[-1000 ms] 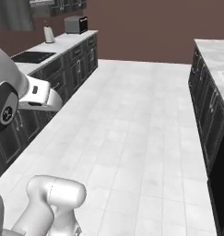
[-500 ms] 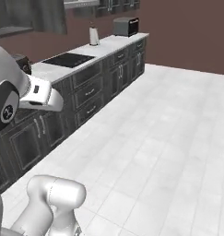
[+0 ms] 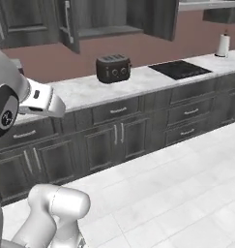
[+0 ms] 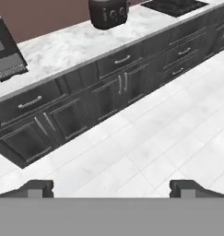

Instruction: Get the candle and the beer from the cabinet and move them to the dining counter.

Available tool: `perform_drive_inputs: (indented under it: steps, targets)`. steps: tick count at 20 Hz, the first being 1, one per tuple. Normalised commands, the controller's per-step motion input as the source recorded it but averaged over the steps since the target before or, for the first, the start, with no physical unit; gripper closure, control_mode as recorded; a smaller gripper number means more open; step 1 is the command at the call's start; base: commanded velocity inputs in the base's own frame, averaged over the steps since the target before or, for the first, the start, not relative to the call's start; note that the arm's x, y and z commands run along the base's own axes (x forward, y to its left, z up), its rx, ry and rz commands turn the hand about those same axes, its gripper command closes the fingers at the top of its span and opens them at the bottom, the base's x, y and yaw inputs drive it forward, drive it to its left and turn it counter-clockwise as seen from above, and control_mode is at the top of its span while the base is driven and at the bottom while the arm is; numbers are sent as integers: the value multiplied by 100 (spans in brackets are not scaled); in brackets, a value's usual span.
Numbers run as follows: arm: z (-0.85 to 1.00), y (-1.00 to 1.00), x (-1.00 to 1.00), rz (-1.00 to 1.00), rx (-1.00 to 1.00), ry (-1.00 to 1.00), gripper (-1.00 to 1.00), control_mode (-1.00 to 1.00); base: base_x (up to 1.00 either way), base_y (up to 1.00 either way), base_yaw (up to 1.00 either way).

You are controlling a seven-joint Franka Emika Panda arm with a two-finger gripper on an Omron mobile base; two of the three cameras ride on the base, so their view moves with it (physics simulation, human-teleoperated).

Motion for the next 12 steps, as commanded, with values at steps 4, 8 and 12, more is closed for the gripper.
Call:
perform_drive_inputs:
  steps: [4,8,12]
  targets:
    - [0,0,0,0,0,0,-100,100,58,-40,81]
    - [0,0,0,0,0,0,-100,100,64,-67,68]
    - [0,0,0,0,0,0,-100,100,87,-67,61]
